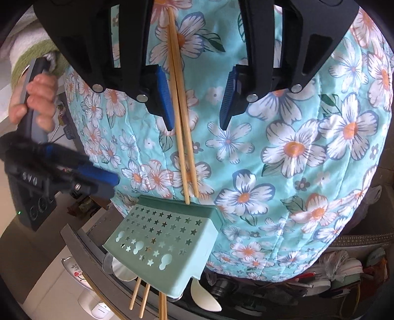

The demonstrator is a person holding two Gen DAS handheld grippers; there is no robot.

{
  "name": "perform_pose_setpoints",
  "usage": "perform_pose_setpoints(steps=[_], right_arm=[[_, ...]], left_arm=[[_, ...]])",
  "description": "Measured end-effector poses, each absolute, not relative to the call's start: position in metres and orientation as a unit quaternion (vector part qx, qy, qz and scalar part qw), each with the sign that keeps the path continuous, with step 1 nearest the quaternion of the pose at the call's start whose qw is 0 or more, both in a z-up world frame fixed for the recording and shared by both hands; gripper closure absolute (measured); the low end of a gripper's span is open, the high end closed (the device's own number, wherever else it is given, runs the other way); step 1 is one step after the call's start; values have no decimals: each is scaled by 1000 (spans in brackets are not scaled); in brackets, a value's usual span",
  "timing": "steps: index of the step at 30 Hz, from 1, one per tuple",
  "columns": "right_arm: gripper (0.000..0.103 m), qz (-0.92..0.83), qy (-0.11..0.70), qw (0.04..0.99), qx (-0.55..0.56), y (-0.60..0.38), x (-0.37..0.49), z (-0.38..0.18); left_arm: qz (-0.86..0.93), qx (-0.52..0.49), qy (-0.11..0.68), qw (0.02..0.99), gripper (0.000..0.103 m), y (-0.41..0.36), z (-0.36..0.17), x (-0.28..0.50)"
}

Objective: Organize utensils
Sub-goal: 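Move both open tools down to the chopsticks lying on the quilt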

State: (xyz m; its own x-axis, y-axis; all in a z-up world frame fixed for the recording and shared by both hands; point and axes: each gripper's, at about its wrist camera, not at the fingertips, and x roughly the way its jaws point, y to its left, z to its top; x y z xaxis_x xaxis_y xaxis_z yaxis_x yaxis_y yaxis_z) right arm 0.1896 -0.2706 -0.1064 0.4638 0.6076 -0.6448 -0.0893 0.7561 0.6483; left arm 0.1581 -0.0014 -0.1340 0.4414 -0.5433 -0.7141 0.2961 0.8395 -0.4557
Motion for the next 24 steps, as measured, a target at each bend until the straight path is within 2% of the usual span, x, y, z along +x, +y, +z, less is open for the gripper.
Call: perform_pose_setpoints(steps=[5,11,19,24], right_arm=[[63,236,505,748,359,-260,183,-152],[65,244,530,710,396,-242,185,-180],[77,235,536,699,412,-240,191,-186],[88,225,535,699,418,-245,195,-192]], left_arm=[[-263,-183,497,806,78,4,-151,163],[-274,-225,511,783,79,9,-161,167],[-273,-237,519,775,80,5,-165,170],[-265,-237,522,775,85,2,-165,172]])
